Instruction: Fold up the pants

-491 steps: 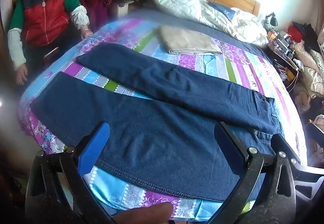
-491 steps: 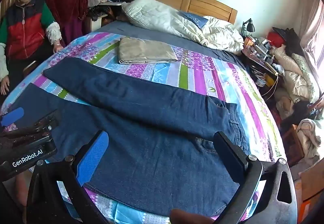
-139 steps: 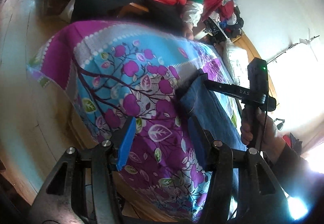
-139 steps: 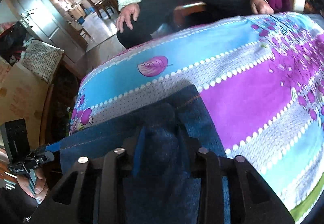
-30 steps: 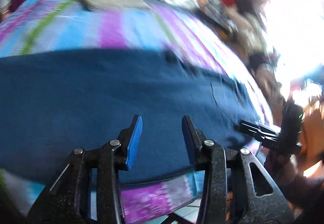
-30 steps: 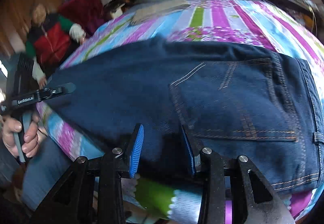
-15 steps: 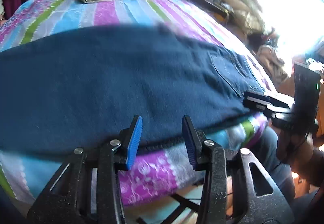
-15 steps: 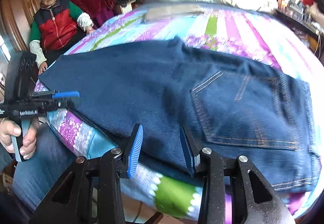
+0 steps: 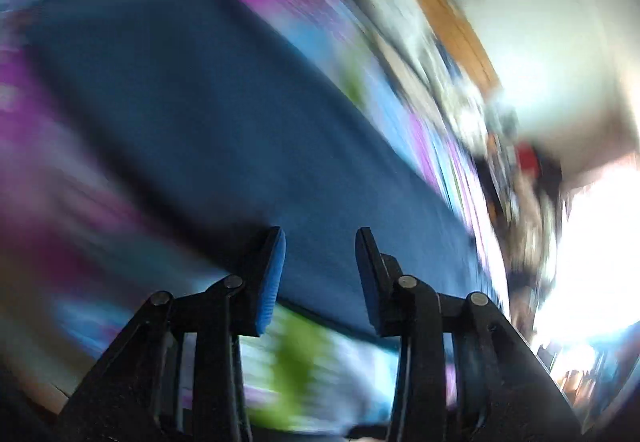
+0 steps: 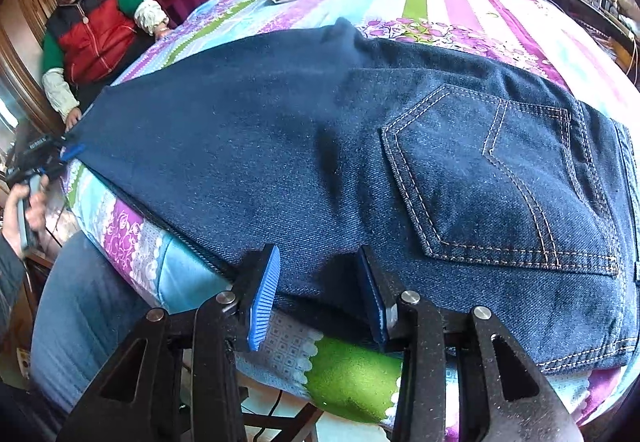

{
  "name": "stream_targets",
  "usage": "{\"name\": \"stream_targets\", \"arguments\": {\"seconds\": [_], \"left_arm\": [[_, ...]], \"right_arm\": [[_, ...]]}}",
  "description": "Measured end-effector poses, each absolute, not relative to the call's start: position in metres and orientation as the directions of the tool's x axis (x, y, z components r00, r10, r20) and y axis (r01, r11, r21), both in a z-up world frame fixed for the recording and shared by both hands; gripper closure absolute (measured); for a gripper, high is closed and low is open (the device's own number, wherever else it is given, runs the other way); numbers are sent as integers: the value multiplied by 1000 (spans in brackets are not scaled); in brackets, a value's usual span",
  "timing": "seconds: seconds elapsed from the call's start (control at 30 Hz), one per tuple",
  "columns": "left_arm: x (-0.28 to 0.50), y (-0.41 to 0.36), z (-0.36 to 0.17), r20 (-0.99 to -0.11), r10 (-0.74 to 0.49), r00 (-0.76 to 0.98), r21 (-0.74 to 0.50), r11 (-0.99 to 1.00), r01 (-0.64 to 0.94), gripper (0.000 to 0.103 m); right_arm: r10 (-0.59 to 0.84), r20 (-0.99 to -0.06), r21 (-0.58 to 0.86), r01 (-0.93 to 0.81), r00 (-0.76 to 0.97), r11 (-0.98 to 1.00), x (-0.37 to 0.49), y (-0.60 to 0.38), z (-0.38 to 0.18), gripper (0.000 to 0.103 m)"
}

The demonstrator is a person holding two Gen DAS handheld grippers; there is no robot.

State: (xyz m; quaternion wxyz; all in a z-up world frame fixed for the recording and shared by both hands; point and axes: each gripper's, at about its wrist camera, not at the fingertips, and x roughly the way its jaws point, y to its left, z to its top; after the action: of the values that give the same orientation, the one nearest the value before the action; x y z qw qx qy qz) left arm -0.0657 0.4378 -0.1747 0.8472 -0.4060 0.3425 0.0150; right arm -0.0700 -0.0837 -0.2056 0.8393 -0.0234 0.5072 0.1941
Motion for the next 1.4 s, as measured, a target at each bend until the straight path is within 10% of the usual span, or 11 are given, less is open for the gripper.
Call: {"name": "stream_targets", "arguments": {"seconds": [0.1,0.2,0.63,1.4], "left_arm": [[-105,520,-178,-544,-110,832,-754,500,-427,77],[-156,560,-172,-587,118,801,-721,373,-583,60],[-140,491,-196,-430,-193,882,-868,356,-345,60],[-107,519,-187,-487,-96,868,-794,462,-395,60]], "right_arm": [[288,-871,149,-347,397,926,-67,-81,-206,59],[269,-881,134,-339,390,931,-66,-80,-205,59],[220,-900,91,-330,376,940,-60,-72,-206,58],[172,-912,41,-333,373,942,-46,-57,-210,56]]}}
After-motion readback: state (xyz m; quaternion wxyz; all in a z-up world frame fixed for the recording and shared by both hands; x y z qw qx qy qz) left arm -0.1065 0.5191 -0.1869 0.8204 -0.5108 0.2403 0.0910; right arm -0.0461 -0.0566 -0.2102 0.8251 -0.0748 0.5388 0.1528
